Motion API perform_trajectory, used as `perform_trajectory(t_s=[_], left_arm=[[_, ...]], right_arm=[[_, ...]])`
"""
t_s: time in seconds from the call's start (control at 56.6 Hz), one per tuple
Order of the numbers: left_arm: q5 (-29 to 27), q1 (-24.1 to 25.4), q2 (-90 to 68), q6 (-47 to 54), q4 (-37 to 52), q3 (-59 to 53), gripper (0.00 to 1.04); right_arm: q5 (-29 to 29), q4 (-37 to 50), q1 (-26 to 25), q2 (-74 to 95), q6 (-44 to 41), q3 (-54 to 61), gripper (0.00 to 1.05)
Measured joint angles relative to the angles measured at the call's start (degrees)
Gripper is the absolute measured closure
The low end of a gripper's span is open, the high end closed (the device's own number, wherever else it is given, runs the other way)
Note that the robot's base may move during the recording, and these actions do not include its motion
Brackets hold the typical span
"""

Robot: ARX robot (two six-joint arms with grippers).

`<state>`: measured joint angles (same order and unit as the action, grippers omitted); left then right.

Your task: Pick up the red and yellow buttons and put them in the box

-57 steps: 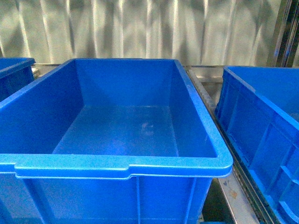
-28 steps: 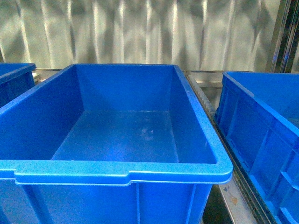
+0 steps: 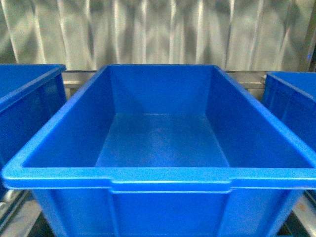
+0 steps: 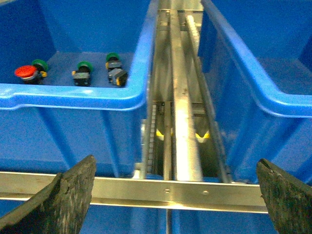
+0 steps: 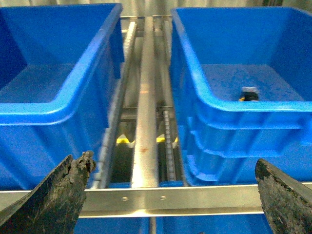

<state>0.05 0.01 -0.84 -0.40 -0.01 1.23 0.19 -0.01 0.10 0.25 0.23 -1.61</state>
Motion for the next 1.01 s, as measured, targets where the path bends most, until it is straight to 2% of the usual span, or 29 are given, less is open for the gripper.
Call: perform_trajectory(t_s=[1.008], left_arm=[[-0.1, 0.0, 0.0, 0.0, 0.0, 0.0, 0.08]], right_arm=[[-0.2, -0.1, -0.1, 0.0, -0.1, 0.0, 0.06]])
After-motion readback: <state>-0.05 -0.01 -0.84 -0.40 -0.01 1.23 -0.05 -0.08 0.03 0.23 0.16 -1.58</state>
